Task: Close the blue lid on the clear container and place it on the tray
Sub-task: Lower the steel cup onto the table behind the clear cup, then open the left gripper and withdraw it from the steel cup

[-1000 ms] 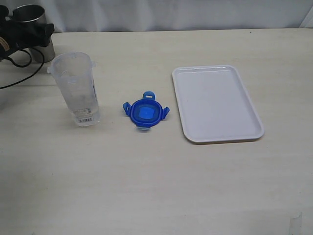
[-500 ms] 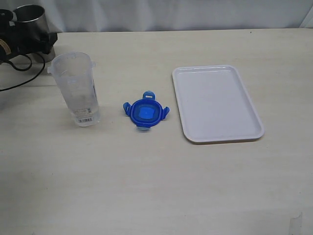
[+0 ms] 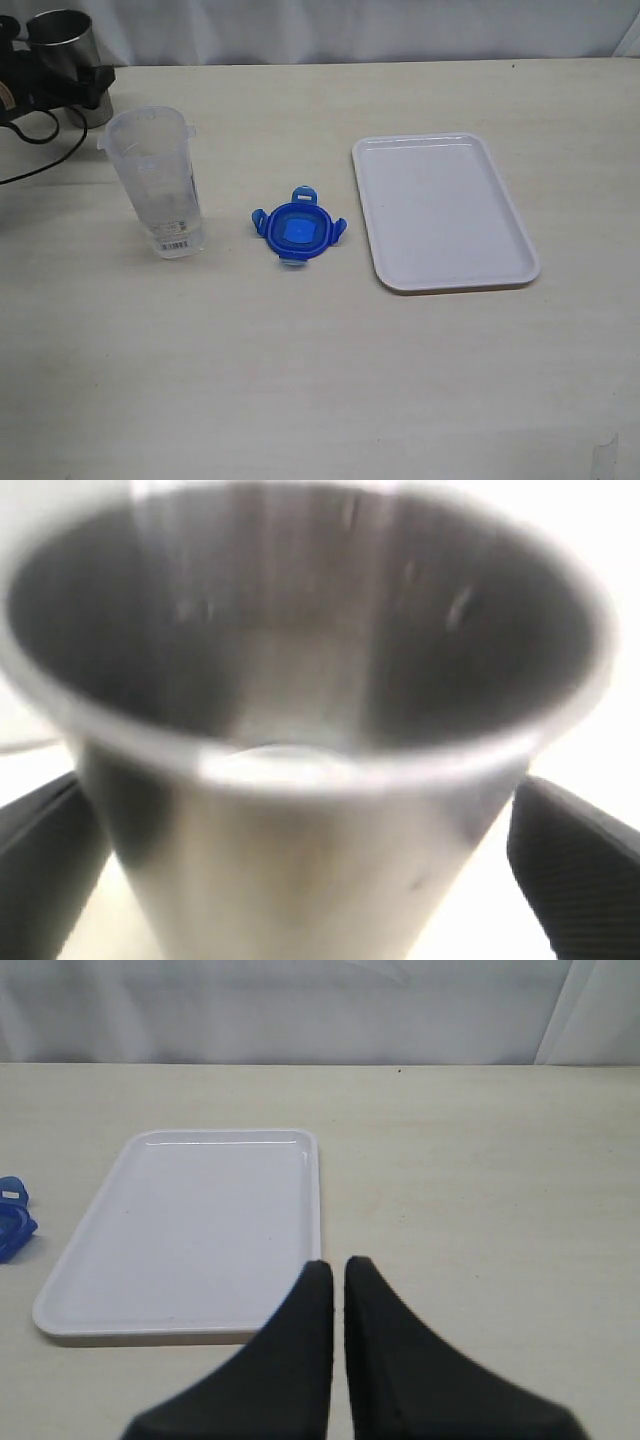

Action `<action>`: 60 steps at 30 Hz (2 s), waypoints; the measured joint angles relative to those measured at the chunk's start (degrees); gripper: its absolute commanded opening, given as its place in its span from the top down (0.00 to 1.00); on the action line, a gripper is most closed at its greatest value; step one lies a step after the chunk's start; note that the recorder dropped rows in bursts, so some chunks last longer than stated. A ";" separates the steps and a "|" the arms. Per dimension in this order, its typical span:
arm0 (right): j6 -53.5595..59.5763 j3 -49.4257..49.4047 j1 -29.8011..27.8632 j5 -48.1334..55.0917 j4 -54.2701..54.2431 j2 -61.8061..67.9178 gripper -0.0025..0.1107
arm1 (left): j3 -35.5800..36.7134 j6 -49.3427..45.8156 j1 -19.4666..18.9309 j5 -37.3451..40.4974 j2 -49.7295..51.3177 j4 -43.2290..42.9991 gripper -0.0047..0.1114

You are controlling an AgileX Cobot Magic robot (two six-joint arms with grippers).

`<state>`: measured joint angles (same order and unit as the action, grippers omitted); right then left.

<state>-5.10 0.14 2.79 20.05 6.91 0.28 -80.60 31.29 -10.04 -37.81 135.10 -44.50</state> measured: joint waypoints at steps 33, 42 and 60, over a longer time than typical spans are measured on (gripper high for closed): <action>0.00 0.00 0.00 0.00 0.00 0.00 0.94 | 22.94 4.25 0.00 23.97 -36.46 -0.12 0.06; 0.00 0.00 0.00 0.00 0.00 0.00 0.94 | 21.43 -0.92 0.00 64.72 -46.88 2.80 0.06; 0.00 0.00 0.00 0.00 0.00 0.00 0.94 | 19.60 -48.65 0.11 86.42 -47.00 61.11 0.06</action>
<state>-5.10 0.14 2.79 20.05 6.91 0.28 -61.00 -17.36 -9.92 48.61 88.11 16.61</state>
